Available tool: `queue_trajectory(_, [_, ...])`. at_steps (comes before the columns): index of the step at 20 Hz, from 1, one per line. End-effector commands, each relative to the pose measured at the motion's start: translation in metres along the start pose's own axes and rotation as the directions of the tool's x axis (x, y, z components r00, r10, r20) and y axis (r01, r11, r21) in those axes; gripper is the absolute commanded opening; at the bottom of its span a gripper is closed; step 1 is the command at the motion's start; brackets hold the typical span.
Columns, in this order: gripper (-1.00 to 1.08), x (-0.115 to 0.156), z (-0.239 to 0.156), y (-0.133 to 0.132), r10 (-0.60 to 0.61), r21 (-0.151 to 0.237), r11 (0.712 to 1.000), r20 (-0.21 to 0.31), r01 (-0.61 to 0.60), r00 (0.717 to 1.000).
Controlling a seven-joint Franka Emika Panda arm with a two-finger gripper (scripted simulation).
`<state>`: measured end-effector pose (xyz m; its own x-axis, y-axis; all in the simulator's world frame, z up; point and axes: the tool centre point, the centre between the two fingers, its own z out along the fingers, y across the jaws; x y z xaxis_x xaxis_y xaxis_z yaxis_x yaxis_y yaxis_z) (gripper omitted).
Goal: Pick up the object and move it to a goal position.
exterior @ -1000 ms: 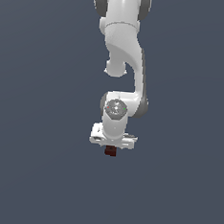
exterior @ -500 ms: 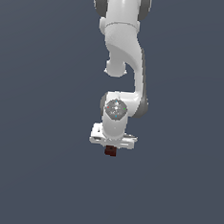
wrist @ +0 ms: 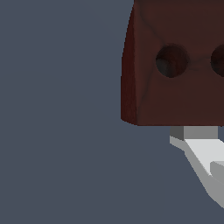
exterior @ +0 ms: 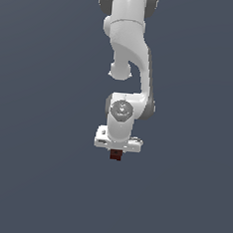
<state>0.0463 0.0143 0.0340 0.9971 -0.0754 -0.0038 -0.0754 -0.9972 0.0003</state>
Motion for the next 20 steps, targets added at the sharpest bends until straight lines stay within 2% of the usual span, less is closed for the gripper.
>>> queue_trajectory(1, [-1.0, -0.004, -0.008, -0.002, 0.0, 0.0, 1.0, -0.003, 0.0, 1.0])
queue_trajectory(7, [-1.0, -0.024, -0.032, -0.007, 0.0, 0.0, 1.0, -0.003, 0.0, 1.0])
queue_trajectory(20, [-1.0, -0.087, -0.111, -0.026, 0.0, 0.0, 1.0, -0.003, 0.0, 1.0])
